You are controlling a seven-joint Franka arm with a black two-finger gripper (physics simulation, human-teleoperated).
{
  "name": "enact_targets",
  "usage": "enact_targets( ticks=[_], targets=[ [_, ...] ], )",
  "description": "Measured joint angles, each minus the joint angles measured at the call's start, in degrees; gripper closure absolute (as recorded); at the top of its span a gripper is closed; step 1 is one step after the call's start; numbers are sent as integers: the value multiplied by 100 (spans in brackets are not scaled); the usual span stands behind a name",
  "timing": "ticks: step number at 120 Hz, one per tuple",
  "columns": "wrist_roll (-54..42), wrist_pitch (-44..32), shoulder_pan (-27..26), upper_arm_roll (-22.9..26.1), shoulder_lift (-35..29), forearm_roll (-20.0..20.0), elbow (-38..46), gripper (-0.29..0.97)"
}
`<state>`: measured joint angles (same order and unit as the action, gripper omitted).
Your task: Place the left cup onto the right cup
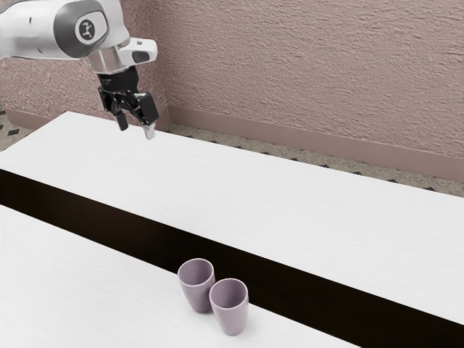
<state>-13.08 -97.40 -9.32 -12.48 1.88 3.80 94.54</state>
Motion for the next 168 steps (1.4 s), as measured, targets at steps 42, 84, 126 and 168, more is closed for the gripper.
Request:
enact_targets(
  ticks=[42, 84, 126, 168],
  targets=[
    [-38, 0, 9, 0, 12, 3, -4, 0],
    [-39, 5, 9, 14, -171, 172, 522, 0],
    [265, -432, 41, 537, -764, 167, 1709, 0],
    [464, -1769, 19, 860, -956, -60, 2966, 0]
  ],
)
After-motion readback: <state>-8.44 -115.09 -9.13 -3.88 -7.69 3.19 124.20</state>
